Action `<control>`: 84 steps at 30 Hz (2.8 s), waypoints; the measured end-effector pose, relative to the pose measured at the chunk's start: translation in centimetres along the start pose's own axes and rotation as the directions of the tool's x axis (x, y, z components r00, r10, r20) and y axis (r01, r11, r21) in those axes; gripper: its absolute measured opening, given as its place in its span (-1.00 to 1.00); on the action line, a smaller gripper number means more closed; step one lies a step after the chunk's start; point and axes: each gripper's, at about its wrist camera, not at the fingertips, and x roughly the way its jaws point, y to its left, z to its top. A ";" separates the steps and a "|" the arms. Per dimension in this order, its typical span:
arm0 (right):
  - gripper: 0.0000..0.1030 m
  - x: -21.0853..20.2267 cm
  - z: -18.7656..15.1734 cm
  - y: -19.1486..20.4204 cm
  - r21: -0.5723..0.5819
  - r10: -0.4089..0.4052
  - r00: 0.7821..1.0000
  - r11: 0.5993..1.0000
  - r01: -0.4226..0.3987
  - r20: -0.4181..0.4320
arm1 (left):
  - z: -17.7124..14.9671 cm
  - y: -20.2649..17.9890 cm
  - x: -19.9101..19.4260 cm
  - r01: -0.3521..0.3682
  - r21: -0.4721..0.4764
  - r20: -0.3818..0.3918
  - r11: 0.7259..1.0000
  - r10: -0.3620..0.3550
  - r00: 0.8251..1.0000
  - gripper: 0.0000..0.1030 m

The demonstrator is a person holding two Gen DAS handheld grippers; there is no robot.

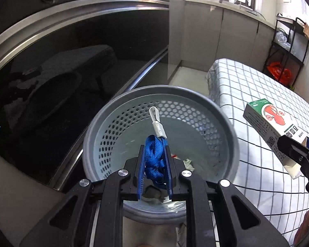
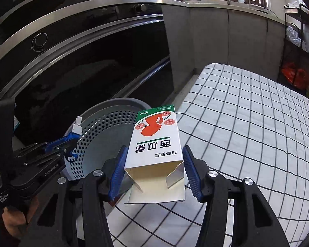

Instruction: Collect trash

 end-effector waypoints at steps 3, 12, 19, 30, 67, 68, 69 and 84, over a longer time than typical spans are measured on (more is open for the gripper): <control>0.01 1.3 0.7 1.7 -0.036 0.024 1.000 0.999 -0.025 -0.014 | 0.4 1.3 0.2 -0.007 -0.023 -0.005 1.000 0.007 1.000 -0.66; 0.02 4.0 2.0 3.9 -0.111 0.079 0.995 0.990 -0.085 -0.055 | 1.4 3.9 0.3 -0.010 -0.081 -0.012 0.997 0.009 1.000 -0.61; 0.03 5.5 1.9 4.8 -0.128 0.102 0.991 0.985 -0.113 -0.086 | 1.6 4.6 0.5 -0.019 -0.090 -0.027 0.996 0.017 1.000 -0.57; 0.21 5.7 2.5 4.6 -0.106 0.121 0.990 0.986 -0.128 -0.072 | 1.7 5.2 0.2 -0.028 -0.097 -0.018 0.995 0.027 0.999 0.02; 0.39 2.5 0.6 4.6 -0.040 -0.012 1.000 0.999 0.013 0.020 | 1.2 5.3 -1.3 -0.041 -0.101 0.034 0.994 0.044 0.998 0.40; 0.39 2.4 0.6 4.7 -0.041 -0.016 1.000 0.999 0.017 0.022 | 1.2 5.3 -1.4 -0.041 -0.101 0.037 0.994 0.045 0.998 0.43; 0.39 2.3 0.6 4.7 -0.041 -0.020 1.000 0.999 0.021 0.023 | 1.2 5.4 -1.5 -0.044 -0.101 0.041 0.994 0.049 0.998 0.44; 0.48 1.4 0.1 5.6 -0.014 -0.160 0.985 0.987 0.161 0.057 | 0.6 5.7 -3.1 -0.095 -0.117 0.089 0.989 0.106 0.990 0.73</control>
